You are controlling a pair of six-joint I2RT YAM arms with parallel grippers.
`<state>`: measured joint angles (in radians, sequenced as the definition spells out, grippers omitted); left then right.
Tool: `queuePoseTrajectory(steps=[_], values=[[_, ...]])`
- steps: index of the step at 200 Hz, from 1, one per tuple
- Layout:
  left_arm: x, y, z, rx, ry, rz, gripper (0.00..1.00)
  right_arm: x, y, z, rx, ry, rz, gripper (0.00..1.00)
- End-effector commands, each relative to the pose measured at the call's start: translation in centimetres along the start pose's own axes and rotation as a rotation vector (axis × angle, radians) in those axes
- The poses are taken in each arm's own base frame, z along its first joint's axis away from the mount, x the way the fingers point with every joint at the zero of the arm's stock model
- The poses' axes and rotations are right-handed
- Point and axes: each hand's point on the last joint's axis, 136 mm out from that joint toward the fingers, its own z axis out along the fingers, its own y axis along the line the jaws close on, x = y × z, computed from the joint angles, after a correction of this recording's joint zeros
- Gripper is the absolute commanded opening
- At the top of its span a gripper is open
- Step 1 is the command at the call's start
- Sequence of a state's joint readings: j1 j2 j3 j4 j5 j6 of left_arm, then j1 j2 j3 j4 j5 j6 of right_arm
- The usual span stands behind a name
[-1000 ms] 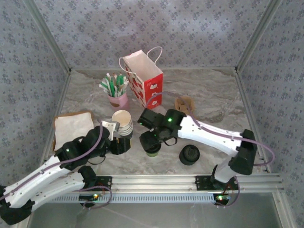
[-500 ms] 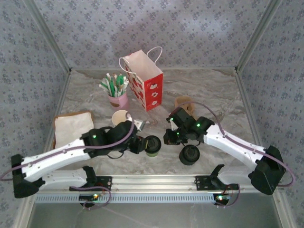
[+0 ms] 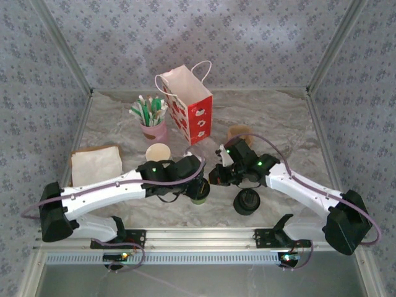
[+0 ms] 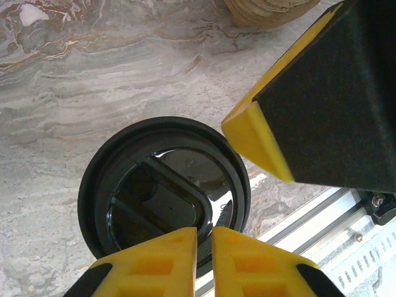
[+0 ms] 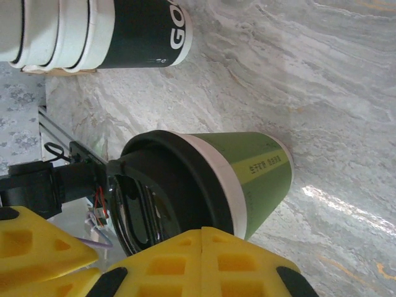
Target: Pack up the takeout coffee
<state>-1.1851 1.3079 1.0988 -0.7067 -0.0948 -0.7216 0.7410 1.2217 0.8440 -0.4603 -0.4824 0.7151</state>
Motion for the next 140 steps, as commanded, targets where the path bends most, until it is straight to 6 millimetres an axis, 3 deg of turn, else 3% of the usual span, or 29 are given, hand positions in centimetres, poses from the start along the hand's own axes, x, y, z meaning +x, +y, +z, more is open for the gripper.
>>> queuePoseTrajectory(steps=[1, 140], values=[[-0.4, -0.3, -0.1, -0.009, -0.002, 0.023, 0.14, 0.1, 0.3, 0.1, -0.031, 0.011, 0.010, 0.00], [1.4, 2.2, 2.7, -0.032, 0.046, -0.050, 0.11, 1.4, -1.7, 2.2, 0.020, 0.080, 0.056, 0.00]])
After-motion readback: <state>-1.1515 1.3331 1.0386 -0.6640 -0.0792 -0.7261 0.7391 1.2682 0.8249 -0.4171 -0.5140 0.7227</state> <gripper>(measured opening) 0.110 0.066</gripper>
